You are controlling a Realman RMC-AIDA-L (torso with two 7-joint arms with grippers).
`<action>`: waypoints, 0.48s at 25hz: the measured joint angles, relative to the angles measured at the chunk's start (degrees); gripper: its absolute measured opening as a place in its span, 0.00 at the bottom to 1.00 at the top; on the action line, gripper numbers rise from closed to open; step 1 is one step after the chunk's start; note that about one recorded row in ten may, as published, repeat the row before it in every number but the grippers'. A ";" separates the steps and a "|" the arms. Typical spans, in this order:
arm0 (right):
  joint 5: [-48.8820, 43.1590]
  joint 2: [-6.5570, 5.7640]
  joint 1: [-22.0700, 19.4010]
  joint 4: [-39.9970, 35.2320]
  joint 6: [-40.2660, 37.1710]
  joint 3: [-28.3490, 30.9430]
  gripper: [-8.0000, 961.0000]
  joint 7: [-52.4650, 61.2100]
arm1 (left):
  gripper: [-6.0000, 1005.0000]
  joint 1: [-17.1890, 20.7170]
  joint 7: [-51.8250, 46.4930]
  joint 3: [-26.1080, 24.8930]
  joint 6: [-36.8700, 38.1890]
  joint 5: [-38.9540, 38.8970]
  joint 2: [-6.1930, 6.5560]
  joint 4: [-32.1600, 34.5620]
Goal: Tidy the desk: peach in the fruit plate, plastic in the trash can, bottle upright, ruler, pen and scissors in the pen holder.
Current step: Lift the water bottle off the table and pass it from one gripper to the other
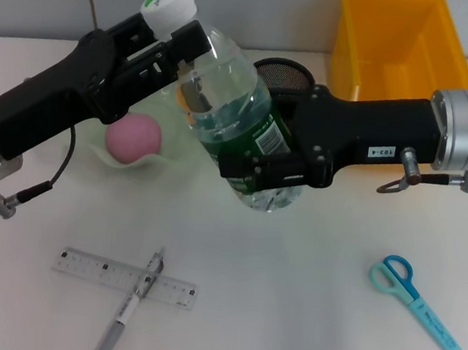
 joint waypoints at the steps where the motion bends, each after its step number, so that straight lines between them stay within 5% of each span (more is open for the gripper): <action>1: 0.00 0.00 0.02 0.01 -0.02 -0.09 0.81 0.00 | 0.66 0.00 0.01 0.00 0.00 0.00 0.00 0.00; 12: 0.00 0.00 0.14 -0.12 -0.43 -0.10 0.81 0.06 | 0.58 0.00 0.03 0.00 0.18 -0.61 0.00 0.00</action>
